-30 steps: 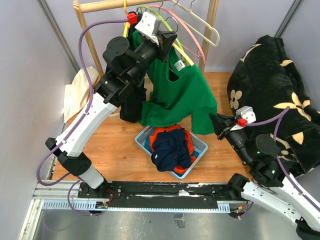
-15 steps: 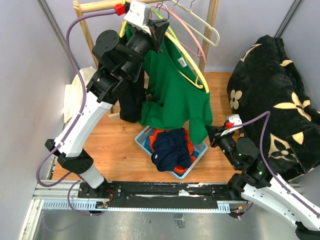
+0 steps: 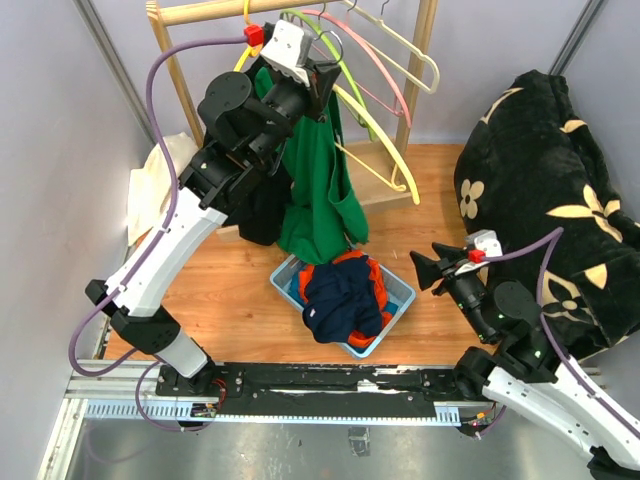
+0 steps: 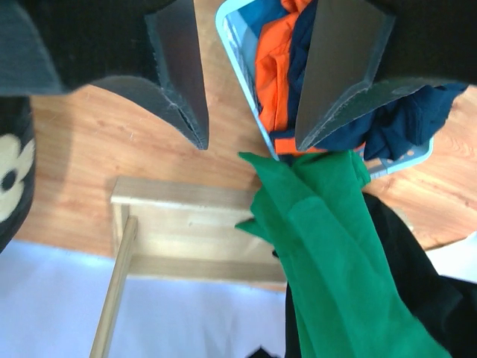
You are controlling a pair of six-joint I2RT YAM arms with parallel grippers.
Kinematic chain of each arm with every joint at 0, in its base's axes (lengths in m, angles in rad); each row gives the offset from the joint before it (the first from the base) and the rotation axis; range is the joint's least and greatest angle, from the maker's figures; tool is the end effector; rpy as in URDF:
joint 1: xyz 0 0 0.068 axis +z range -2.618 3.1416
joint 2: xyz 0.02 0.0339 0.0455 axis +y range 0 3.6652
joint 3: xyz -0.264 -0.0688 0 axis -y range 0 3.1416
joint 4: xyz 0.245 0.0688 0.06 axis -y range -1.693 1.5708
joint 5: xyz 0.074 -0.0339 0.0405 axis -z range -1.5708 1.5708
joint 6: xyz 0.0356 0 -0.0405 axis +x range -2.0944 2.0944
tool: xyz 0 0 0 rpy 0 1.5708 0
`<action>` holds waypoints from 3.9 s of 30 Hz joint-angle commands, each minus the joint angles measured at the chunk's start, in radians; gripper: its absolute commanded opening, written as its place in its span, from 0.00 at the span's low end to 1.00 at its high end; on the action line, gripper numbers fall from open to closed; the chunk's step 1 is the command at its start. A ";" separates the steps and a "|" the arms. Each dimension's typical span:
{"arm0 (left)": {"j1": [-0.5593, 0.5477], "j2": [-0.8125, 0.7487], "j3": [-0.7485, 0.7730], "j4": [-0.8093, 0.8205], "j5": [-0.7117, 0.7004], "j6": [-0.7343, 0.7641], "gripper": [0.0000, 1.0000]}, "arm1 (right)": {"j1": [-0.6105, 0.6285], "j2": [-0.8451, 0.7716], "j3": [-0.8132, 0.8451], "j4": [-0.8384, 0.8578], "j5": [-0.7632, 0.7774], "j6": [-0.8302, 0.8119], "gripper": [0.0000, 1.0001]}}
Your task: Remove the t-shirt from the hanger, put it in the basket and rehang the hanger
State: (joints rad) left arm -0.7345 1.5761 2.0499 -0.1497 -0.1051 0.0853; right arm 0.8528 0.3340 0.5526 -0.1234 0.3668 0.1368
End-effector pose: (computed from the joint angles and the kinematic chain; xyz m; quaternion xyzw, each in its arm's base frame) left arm 0.2368 -0.2088 0.5775 0.1932 0.5517 -0.2295 0.7782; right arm 0.0777 0.0695 0.3219 -0.1054 0.6667 0.2375 0.6985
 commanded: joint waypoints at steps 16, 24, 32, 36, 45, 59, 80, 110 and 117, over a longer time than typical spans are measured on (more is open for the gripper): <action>0.006 -0.088 -0.154 0.103 0.031 -0.017 0.01 | -0.017 0.039 0.320 0.115 -0.164 -0.182 0.65; -0.019 -0.090 -0.229 0.146 0.024 -0.037 0.00 | -0.016 0.229 0.450 0.193 -0.230 -0.192 0.65; -0.056 -0.085 -0.245 0.161 0.004 -0.035 0.00 | -0.016 0.399 0.566 0.193 -0.229 -0.185 0.65; -0.067 -0.081 -0.239 0.162 -0.003 -0.034 0.01 | -0.017 0.445 0.574 0.199 -0.225 -0.177 0.65; -0.089 -0.087 -0.241 0.176 -0.014 -0.031 0.01 | -0.017 0.489 0.559 0.213 -0.203 -0.177 0.65; -0.102 -0.101 -0.260 0.198 -0.025 -0.026 0.01 | -0.016 0.497 0.541 0.236 -0.176 -0.177 0.32; -0.104 -0.206 -0.395 0.222 0.074 -0.041 0.43 | -0.016 0.445 0.505 0.315 -0.120 -0.217 0.01; -0.086 -0.169 -0.554 0.339 -0.118 -0.011 0.12 | -0.016 0.328 0.464 0.293 -0.187 -0.223 0.01; -0.086 -0.205 -0.572 0.316 -0.131 -0.016 0.02 | -0.016 0.314 0.458 0.282 -0.166 -0.233 0.01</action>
State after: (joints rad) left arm -0.8261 1.4124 1.4628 0.1402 -0.2047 0.0677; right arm 0.8528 0.6765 1.0100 0.0837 0.1917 -0.0864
